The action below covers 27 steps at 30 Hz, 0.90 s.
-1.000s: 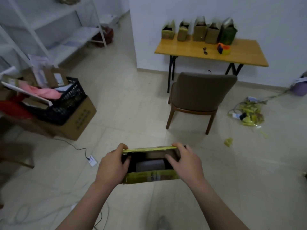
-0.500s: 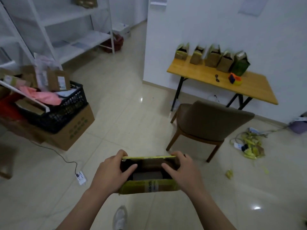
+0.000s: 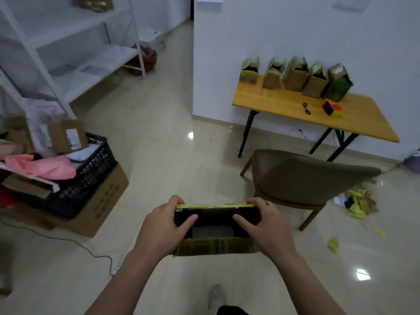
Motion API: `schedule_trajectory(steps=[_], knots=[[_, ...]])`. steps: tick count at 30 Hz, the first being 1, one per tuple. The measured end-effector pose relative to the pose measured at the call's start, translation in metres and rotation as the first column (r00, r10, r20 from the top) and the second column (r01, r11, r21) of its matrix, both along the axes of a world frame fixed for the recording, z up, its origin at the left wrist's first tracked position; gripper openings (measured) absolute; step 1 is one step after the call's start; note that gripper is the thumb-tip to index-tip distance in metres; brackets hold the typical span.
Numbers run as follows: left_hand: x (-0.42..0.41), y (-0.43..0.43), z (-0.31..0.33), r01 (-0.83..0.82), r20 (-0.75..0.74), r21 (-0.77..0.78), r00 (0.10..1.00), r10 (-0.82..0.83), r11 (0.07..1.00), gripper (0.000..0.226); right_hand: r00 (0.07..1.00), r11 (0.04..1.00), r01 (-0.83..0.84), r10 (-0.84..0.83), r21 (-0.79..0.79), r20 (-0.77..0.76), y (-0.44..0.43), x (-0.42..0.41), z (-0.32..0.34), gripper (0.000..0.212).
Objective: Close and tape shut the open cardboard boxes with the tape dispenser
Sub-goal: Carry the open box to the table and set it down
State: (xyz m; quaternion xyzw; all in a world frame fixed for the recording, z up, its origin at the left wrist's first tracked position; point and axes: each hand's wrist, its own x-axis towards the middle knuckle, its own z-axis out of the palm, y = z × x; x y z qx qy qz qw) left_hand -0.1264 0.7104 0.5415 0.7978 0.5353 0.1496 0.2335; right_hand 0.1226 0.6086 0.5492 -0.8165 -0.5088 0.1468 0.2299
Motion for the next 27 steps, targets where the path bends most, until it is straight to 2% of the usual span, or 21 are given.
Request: schedule_trajectory(steps=[13, 19, 27], knots=[[0.056, 0.180, 0.047, -0.061, -0.061, 0.094, 0.996, 0.067, 0.994, 0.028, 0.989, 0.993, -0.047, 0.062, 0.112, -0.133, 0.198, 0.061, 0.008, 0.042], [0.055, 0.260, 0.044, -0.108, -0.014, 0.053, 0.994, 0.109, 0.993, 0.018, 0.986, 0.993, -0.075, 0.087, 0.089, -0.144, 0.275, 0.066, 0.011, 0.040], [0.057, 0.394, 0.032, 0.017, -0.004, 0.045, 1.000, -0.017, 0.999, 0.024, 0.993, 0.994, 0.049, -0.038, 0.095, -0.112, 0.378, 0.056, 0.012, 0.043]])
